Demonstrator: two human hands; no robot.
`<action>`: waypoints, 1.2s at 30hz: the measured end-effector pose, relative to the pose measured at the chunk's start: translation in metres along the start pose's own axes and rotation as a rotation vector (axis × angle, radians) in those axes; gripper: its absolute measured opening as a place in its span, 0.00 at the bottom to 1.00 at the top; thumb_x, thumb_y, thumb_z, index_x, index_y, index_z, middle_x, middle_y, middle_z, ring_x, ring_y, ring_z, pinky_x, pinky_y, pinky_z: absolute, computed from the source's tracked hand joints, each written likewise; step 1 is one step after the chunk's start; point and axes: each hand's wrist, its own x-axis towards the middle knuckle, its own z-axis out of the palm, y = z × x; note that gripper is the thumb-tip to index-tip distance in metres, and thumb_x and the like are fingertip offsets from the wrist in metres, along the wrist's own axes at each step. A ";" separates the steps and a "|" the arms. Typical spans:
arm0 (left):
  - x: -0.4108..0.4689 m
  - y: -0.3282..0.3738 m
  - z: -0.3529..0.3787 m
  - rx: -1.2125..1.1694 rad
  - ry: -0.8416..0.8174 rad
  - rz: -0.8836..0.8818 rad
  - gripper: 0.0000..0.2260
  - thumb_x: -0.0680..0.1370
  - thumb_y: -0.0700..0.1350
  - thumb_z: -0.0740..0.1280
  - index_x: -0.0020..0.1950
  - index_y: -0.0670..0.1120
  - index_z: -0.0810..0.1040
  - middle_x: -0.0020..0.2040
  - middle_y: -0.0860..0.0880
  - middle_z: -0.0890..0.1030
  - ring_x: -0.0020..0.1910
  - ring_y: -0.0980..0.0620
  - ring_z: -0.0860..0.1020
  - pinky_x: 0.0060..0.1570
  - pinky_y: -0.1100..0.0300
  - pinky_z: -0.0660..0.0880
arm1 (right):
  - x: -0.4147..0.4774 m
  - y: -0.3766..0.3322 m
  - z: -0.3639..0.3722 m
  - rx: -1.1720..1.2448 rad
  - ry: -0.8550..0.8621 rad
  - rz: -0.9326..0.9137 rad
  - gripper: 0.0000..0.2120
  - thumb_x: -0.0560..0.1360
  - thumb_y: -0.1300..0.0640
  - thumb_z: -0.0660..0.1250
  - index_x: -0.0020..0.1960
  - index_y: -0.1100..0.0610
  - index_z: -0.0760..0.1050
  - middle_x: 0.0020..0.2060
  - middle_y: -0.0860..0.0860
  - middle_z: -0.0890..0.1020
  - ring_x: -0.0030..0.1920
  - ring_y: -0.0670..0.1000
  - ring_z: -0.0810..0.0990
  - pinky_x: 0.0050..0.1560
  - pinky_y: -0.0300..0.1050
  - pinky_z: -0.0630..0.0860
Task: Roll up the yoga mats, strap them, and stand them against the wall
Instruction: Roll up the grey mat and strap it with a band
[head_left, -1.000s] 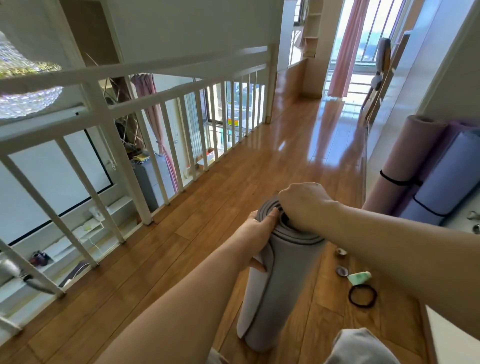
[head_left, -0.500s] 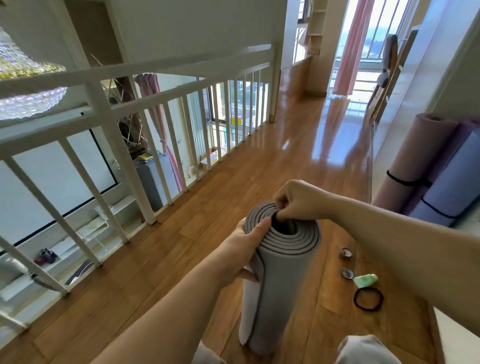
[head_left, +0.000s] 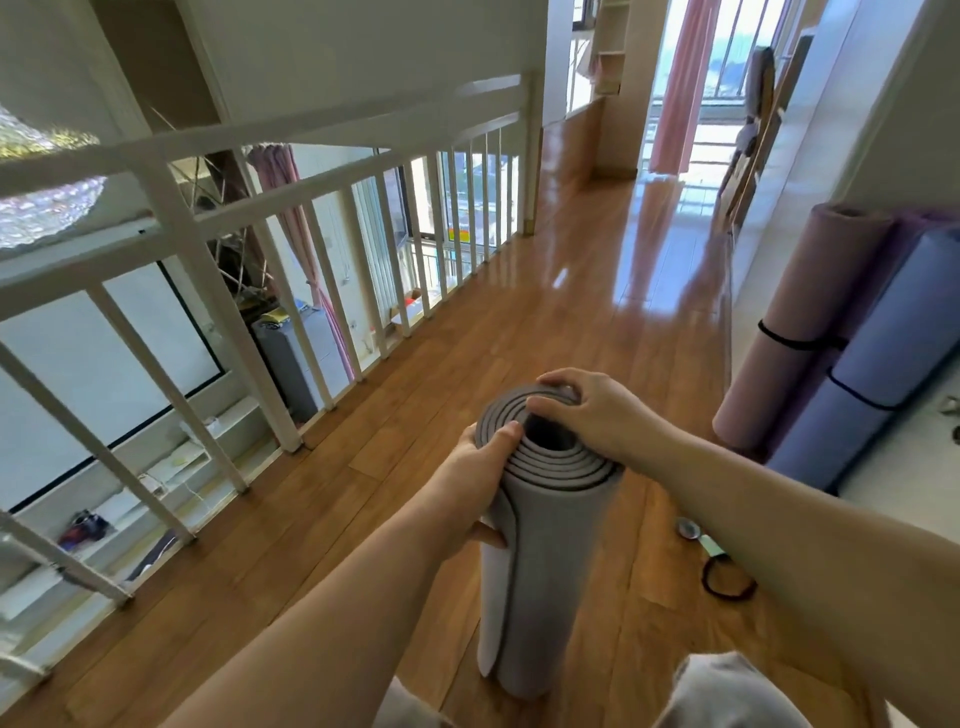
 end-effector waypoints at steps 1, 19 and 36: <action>0.001 0.001 0.000 0.002 0.019 -0.003 0.23 0.79 0.61 0.58 0.72 0.56 0.59 0.61 0.46 0.73 0.59 0.42 0.74 0.47 0.43 0.80 | 0.001 -0.001 0.003 0.034 0.061 -0.008 0.23 0.74 0.44 0.69 0.65 0.51 0.74 0.54 0.47 0.78 0.50 0.45 0.75 0.40 0.31 0.68; -0.025 -0.008 0.023 -0.045 0.159 0.022 0.28 0.78 0.64 0.59 0.73 0.53 0.59 0.61 0.44 0.74 0.55 0.41 0.76 0.48 0.42 0.80 | -0.068 0.018 0.011 -0.463 0.033 -0.519 0.24 0.68 0.47 0.72 0.60 0.57 0.75 0.60 0.52 0.77 0.74 0.55 0.55 0.75 0.48 0.53; 0.036 0.002 0.057 0.319 0.326 0.787 0.32 0.72 0.50 0.69 0.73 0.56 0.59 0.64 0.51 0.71 0.59 0.53 0.72 0.46 0.63 0.76 | -0.031 0.086 0.043 -0.276 0.739 -0.600 0.23 0.70 0.48 0.70 0.59 0.60 0.73 0.58 0.56 0.77 0.71 0.60 0.60 0.76 0.45 0.51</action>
